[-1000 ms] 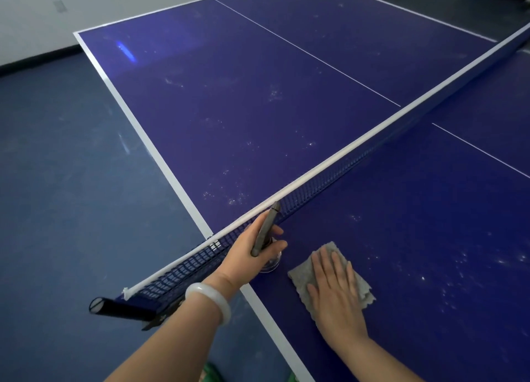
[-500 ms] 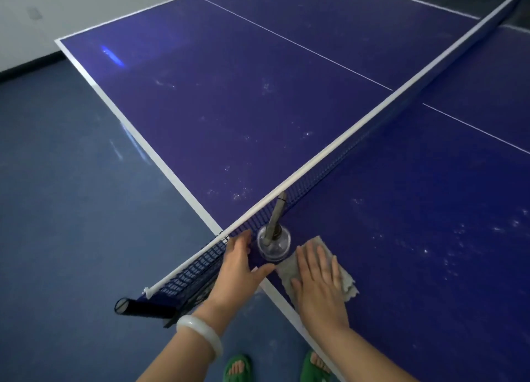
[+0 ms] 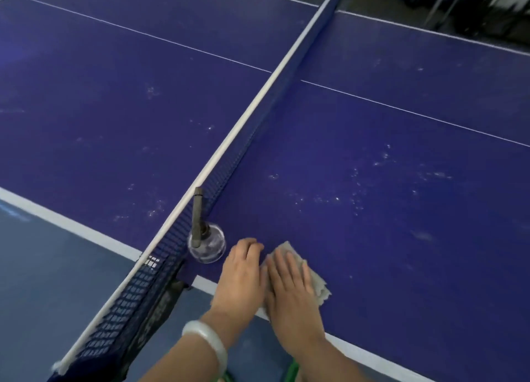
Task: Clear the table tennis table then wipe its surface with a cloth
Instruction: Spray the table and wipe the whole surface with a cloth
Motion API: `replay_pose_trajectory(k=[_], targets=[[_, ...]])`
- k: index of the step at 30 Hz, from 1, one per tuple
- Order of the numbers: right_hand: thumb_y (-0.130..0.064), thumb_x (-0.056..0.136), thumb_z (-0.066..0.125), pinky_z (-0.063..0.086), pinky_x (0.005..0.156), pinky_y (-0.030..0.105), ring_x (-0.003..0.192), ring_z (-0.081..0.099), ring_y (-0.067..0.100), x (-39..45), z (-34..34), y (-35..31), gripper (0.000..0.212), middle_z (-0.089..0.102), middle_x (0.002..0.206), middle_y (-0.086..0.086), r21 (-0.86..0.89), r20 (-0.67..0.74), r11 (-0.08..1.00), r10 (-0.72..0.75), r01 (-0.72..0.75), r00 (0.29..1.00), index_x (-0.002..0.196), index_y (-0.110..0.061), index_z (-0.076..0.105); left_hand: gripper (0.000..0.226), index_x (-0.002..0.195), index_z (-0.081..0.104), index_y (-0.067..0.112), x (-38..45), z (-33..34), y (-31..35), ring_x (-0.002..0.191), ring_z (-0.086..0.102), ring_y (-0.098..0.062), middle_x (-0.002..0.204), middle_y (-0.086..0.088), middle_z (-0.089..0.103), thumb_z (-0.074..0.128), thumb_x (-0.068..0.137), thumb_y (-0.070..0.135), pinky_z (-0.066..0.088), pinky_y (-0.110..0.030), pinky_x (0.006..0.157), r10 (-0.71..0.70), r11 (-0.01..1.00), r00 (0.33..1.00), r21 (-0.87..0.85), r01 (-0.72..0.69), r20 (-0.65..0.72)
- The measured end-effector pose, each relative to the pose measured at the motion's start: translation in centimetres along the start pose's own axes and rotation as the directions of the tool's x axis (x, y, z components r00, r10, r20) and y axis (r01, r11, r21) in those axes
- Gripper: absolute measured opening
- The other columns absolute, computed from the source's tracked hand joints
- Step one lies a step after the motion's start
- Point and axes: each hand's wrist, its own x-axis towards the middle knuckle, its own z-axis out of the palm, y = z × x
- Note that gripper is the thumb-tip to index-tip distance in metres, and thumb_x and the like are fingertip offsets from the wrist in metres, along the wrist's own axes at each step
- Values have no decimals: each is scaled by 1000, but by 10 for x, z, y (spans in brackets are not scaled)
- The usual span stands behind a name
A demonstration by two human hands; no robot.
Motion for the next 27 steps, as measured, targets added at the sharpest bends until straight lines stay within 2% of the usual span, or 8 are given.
replay_pose_trajectory(k=[3,7,11,13,17,21,25,27], targets=[[-39,103,21,18,115,50,148,17,25,-28,-3,49,56,25,159,5,-48,11,998,-32,32,999,153,-14,22,54,141,41,6,28,17,12,137,35,-30,147,-13,36,56,94,26,29,-40,115,-41,989,999,144,38,21],[-43,102,-1,20,115,48,145,23,25,-58,-8,149,66,32,156,9,-61,-38,900,430,-432,902,151,-10,28,65,154,12,9,46,42,17,150,-1,-28,161,-13,5,33,101,41,3,-40,122,-166,959,984,245,145,70],[-47,98,0,9,121,47,149,6,21,-57,-4,165,63,15,161,7,27,-54,748,664,-663,746,152,-15,7,65,152,22,6,45,63,17,149,9,-30,159,-17,17,28,100,43,6,-46,122,-173,928,984,331,174,-32],[-42,99,12,14,118,50,148,16,26,-44,-6,137,62,23,159,11,-3,-69,798,602,-603,796,152,-11,18,63,149,29,4,45,70,16,148,16,-31,156,-19,26,23,101,43,10,-46,121,-144,919,985,357,168,-93],[-39,101,21,17,116,51,149,12,27,-19,-4,90,60,17,161,9,-11,-51,979,204,-205,978,153,-10,22,66,149,31,5,44,72,14,148,16,-29,156,-17,27,17,98,45,11,-45,120,-160,907,983,379,181,-87],[-40,104,6,13,118,49,150,4,22,14,-9,139,58,11,163,5,-96,15,995,-37,38,999,155,-15,11,66,147,35,5,44,73,16,147,21,-28,155,-16,31,16,98,45,11,-44,119,-181,887,977,411,211,-111],[-44,100,3,17,119,51,148,16,24,16,-8,217,63,23,159,9,1,-56,868,496,-496,867,153,-13,15,64,146,38,7,44,74,16,145,25,-27,153,-14,35,16,99,44,9,-42,119,-190,878,975,423,222,-117],[-44,99,5,16,119,52,148,15,25,5,-6,213,63,21,159,10,28,-69,834,551,-551,831,153,-12,14,61,145,39,7,45,73,17,145,26,-27,151,-13,37,19,99,42,10,-42,118,-193,875,973,427,229,-127]])
